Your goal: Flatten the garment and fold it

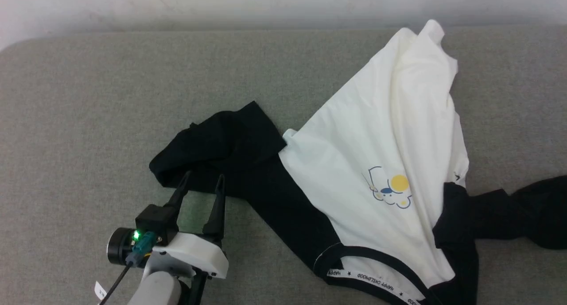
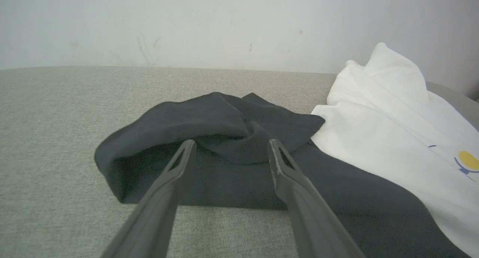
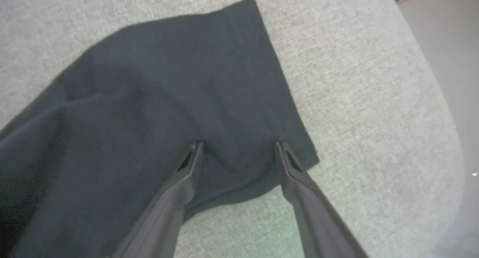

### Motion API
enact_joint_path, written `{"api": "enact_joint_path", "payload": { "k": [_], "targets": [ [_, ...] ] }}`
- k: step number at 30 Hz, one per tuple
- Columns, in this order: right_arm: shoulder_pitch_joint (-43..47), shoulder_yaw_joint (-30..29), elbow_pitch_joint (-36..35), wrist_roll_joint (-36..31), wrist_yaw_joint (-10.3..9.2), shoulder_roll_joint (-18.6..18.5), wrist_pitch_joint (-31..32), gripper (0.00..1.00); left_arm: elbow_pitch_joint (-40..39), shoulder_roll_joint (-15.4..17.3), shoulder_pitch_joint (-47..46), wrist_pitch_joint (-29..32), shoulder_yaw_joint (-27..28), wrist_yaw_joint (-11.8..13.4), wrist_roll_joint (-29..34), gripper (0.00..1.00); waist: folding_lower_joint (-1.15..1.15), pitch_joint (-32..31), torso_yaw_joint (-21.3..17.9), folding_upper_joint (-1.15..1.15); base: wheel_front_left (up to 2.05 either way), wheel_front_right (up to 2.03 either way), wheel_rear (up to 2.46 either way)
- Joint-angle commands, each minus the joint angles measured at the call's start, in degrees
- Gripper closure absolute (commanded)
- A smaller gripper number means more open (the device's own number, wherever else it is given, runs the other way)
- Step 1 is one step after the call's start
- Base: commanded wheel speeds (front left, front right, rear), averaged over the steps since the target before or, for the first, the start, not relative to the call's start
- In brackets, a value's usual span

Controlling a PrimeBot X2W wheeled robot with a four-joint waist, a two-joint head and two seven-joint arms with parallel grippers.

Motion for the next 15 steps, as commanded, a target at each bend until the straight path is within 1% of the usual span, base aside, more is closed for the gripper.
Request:
{"api": "enact_joint_path", "payload": {
  "k": [1,4,5,6,10,13,15],
  "targets": [
    [-1.23,-0.28,1.86,-0.70,-0.06,0.16,-0.66,0.00,0.08,0.15,-0.97,-0.27,0.07,-0.21,0.53,0.00,-0.01,1.86,1.23,0.00,0.00,0.00,0.00],
    [-2.08,0.22,6.70,-1.43,-0.06,0.32,-1.76,0.00,0.06,0.23,-1.24,-0.27,0.09,-0.27,0.62,0.00,-0.01,2.46,1.51,0.00,0.00,0.00,0.00],
    [-2.35,0.33,8.05,-1.32,-0.06,0.25,-2.24,0.60,0.08,0.23,-1.28,-0.27,0.13,-0.29,0.62,0.00,-0.01,2.53,1.55,0.00,0.00,0.00,0.00],
    [-2.64,0.45,9.14,-1.24,-0.06,0.09,-2.86,1.00,0.14,0.22,-1.32,-0.27,0.17,-0.31,0.60,0.00,-0.01,2.52,1.57,0.00,0.00,0.00,0.00],
    [-3.85,0.47,10.64,-2.35,-0.06,-2.06,-6.63,1.00,0.74,-0.05,-1.26,-0.27,0.44,-0.28,0.45,0.00,-0.01,1.52,1.30,0.00,0.00,0.00,0.00],
    [-5.78,0.71,9.18,-4.04,-0.06,-5.03,-9.82,1.00,0.98,-0.48,-0.96,-0.27,0.70,-0.33,0.30,0.00,-0.01,0.51,0.80,0.00,0.00,0.00,0.00],
    [-7.77,0.88,7.74,-4.99,-0.06,-7.69,-11.78,1.00,1.05,-0.75,-0.75,-0.27,0.82,-0.46,0.28,0.00,-0.01,0.10,0.58,0.00,0.00,0.00,0.00]
  ]
}}
